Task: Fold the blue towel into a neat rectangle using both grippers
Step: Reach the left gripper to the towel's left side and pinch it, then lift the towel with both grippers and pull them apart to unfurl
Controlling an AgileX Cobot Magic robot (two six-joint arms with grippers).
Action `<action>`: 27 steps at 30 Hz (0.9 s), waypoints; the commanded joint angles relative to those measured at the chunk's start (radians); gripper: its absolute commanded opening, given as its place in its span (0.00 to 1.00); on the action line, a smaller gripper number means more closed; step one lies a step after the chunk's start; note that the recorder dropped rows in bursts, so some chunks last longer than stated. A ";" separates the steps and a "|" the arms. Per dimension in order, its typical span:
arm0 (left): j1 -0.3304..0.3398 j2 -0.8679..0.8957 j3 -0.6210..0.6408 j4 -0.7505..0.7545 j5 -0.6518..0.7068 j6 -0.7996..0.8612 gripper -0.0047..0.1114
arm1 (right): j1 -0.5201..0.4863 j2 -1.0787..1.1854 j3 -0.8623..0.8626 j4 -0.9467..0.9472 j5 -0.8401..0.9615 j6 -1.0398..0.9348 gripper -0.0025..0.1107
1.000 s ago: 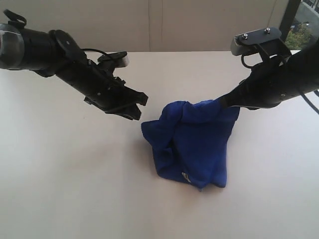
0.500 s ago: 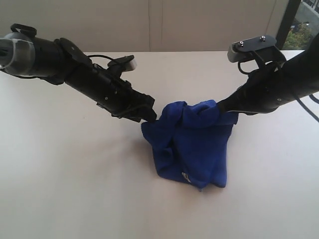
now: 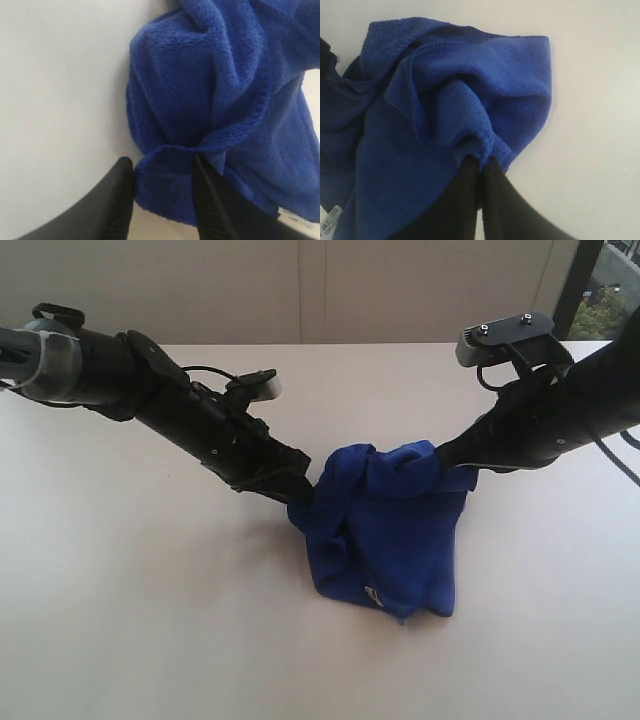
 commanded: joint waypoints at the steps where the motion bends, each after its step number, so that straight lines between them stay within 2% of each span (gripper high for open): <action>1: -0.005 -0.004 -0.004 -0.016 0.034 0.014 0.28 | 0.001 -0.001 -0.003 0.005 0.000 0.004 0.02; 10: -0.005 -0.030 -0.004 -0.016 0.034 0.054 0.04 | 0.001 -0.001 -0.003 0.005 0.000 0.004 0.02; 18: -0.003 -0.120 -0.004 0.079 0.028 0.059 0.04 | 0.001 -0.001 -0.003 0.002 -0.013 0.004 0.02; 21: 0.017 -0.176 -0.004 0.103 0.034 0.000 0.04 | 0.001 -0.009 -0.003 -0.004 -0.007 0.004 0.02; 27: 0.062 -0.318 -0.004 0.206 0.103 -0.002 0.04 | 0.001 -0.093 -0.003 -0.030 0.004 0.004 0.02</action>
